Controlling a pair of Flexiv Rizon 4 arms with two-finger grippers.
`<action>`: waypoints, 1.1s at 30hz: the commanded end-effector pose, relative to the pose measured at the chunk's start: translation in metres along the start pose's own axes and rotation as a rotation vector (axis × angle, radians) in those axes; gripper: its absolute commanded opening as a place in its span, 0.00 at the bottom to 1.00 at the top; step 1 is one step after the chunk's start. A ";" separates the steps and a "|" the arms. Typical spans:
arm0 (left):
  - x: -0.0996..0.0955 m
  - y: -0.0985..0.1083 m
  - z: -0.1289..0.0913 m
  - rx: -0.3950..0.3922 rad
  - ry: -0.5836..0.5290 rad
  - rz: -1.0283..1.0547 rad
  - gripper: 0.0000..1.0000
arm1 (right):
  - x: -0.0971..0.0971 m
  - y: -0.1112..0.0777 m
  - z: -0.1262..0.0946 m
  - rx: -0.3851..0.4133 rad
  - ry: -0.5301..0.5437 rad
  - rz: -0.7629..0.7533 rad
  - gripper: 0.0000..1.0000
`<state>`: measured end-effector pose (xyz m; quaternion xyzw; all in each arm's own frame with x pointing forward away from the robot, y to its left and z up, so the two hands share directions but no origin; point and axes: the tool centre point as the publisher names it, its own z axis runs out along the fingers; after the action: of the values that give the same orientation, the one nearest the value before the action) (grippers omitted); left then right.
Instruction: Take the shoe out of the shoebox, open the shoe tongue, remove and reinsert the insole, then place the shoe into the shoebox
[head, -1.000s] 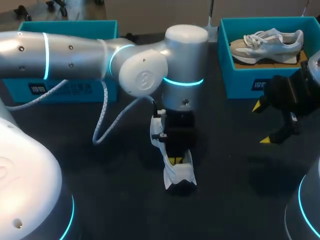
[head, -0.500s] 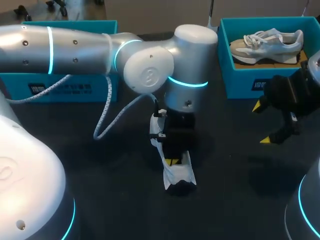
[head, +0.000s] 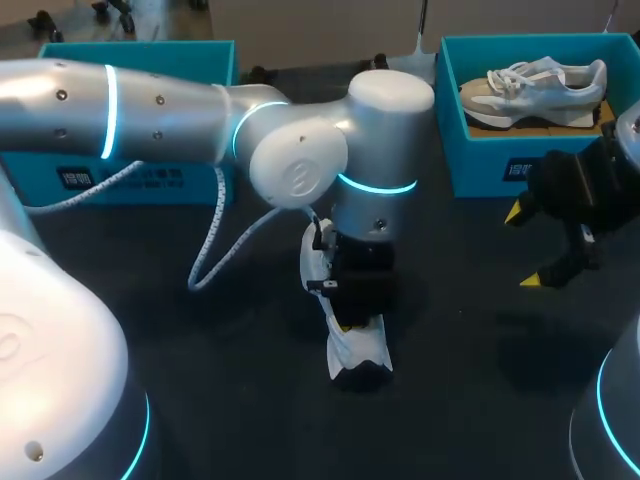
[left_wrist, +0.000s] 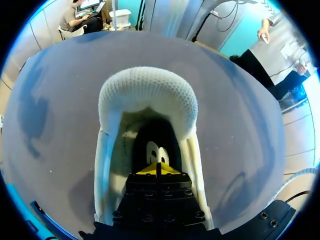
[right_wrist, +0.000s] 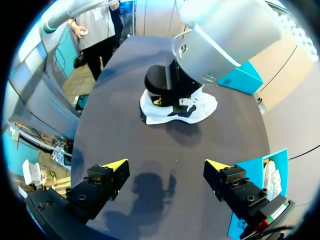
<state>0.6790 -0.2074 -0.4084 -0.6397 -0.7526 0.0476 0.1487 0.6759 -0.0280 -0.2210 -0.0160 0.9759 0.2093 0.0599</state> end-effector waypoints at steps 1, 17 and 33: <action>0.005 0.001 0.014 -0.033 -0.066 -0.008 0.00 | 0.000 0.000 0.002 0.003 -0.001 0.001 1.00; -0.019 0.002 0.029 -0.047 -0.206 -0.019 0.00 | 0.000 0.000 0.002 0.003 -0.001 0.001 1.00; -0.027 0.001 0.003 -0.033 -0.327 -0.022 0.00 | 0.000 0.000 0.002 0.003 -0.001 0.001 1.00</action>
<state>0.6829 -0.2351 -0.4087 -0.6165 -0.7756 0.1347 0.0143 0.6760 -0.0280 -0.2210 -0.0160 0.9758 0.2095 0.0599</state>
